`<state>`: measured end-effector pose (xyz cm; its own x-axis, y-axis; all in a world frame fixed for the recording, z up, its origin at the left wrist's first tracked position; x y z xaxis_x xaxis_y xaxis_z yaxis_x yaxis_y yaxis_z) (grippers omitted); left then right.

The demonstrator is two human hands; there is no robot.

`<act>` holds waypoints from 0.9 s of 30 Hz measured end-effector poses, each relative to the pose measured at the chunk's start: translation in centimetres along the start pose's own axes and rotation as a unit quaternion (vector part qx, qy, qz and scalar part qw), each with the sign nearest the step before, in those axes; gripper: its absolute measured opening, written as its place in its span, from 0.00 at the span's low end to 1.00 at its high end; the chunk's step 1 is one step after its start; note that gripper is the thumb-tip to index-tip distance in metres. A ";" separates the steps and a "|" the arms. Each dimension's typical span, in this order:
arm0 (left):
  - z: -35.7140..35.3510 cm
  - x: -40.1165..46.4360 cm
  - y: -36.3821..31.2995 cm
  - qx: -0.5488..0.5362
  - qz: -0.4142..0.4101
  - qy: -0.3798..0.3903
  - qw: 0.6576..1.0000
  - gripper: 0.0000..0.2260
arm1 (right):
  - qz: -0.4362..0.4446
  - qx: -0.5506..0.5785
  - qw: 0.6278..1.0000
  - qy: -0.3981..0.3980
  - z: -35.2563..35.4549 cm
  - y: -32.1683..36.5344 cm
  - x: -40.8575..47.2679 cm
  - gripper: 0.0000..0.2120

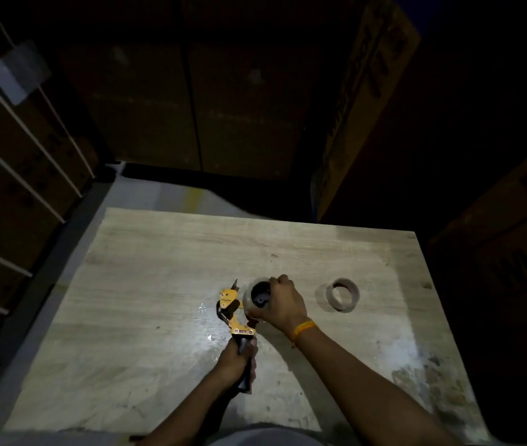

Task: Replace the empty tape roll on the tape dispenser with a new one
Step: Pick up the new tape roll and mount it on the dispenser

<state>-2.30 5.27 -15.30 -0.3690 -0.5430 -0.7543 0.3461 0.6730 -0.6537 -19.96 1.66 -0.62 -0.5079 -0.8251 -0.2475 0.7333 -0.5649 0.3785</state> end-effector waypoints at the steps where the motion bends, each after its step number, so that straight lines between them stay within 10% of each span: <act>1: 0.0 -0.1 -0.1 0.001 -0.001 0.000 1.000 0.12 | -0.001 -0.007 1.000 0.001 -0.1 0.1 0.1 0.45; 12: 0.3 -0.3 0.0 0.012 0.014 0.010 1.000 0.16 | 0.029 -0.075 0.992 0.093 -1.9 2.1 1.0 0.34; 24: 0.3 -1.4 -1.3 0.035 0.015 0.013 0.999 0.11 | 0.254 -0.159 0.937 0.178 -2.2 4.0 1.9 0.31; 27: 0.3 -1.4 -1.2 0.033 0.014 0.019 0.999 0.11 | 0.262 -0.179 0.926 0.204 -2.7 3.4 1.9 0.43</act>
<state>-1.92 5.10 -13.48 -0.3898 -0.5039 -0.7708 0.4124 0.6529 -0.6354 -17.20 -1.88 -2.22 0.1204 -0.8808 -0.4580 0.9706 0.0075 0.2408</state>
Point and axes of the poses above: each hand's wrist, its own x-axis towards the middle knuckle, its own z-axis out of the back of the hand, y = z × x, the point moved 8 cm from there along x, towards the middle knuckle, and after that the axes turned 5 degrees about -y, right-handed, at the moved point
